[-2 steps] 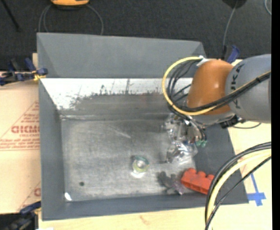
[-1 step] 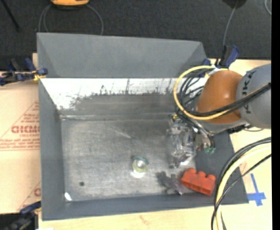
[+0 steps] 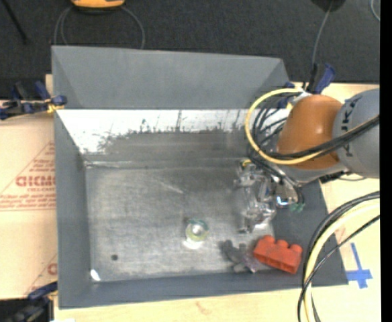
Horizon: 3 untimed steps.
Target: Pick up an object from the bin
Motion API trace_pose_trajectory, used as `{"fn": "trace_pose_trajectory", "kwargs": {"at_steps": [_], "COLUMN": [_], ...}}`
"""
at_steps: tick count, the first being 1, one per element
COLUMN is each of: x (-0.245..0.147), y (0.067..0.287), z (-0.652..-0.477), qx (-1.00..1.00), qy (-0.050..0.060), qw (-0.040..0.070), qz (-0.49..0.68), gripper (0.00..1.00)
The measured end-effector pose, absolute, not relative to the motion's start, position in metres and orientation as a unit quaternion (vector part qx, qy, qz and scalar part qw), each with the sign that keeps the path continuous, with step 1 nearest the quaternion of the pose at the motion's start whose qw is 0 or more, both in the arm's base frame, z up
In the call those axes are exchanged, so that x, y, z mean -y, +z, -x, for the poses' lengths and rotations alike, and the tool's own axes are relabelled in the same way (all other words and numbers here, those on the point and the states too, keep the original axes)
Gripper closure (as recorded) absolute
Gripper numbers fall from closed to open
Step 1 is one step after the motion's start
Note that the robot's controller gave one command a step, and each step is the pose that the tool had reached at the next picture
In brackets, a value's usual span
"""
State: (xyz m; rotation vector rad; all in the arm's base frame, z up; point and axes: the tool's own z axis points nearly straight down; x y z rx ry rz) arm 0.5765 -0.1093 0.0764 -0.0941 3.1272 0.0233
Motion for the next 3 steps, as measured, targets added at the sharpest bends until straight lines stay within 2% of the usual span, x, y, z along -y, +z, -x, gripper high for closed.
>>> {"fn": "trace_pose_trajectory", "kwargs": {"at_steps": [1,2,3], "x": [-0.032,-0.029,0.011], "y": [0.075,0.077,0.238], "z": [-0.545,-0.547,-0.521], "qx": [-0.997,-0.997,-0.988], "qy": [-0.001,0.0,-0.002], "qw": [0.008,0.012,0.005], "qz": [0.08,0.078,0.155], "gripper": [0.0,1.0,1.0]}}
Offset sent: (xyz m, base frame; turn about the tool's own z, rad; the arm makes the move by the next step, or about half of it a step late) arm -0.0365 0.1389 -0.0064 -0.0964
